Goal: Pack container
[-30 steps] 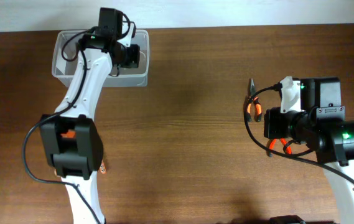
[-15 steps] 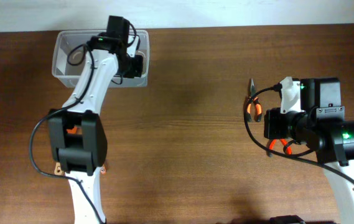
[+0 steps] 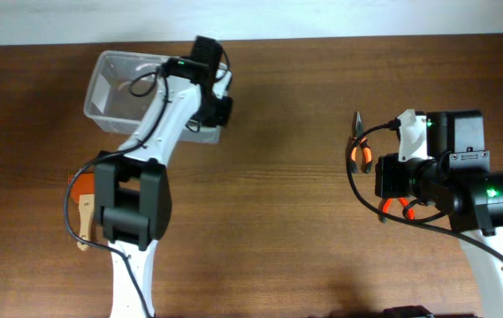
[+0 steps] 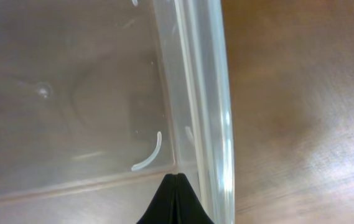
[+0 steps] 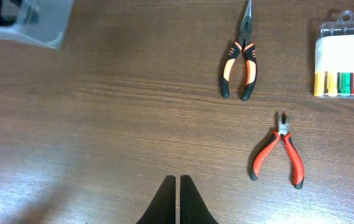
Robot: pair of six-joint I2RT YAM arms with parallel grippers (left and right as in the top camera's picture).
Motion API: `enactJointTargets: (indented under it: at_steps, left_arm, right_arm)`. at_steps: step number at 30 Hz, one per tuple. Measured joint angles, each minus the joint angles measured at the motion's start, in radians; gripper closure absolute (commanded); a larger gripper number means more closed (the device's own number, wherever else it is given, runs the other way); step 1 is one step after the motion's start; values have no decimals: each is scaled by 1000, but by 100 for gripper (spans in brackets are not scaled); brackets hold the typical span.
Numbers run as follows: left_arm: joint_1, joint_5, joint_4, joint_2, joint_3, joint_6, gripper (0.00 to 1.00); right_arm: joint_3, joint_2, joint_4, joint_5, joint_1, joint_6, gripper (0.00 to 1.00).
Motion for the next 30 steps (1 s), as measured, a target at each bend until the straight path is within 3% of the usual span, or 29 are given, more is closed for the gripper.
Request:
enactJointTargets:
  at_steps: [10,22,30]
  left_arm:
    - [-135,71,-58,0,0,0,98]
    - [-200,103,77,0,0,0,98]
    - [-140,-34,6,2,135,0,98]
  right_arm:
    - [0,0,0,0,0,0,96]
    - [0,0,-6,0,0,0,96]
    - [0,0,-15,0,0,-4,96]
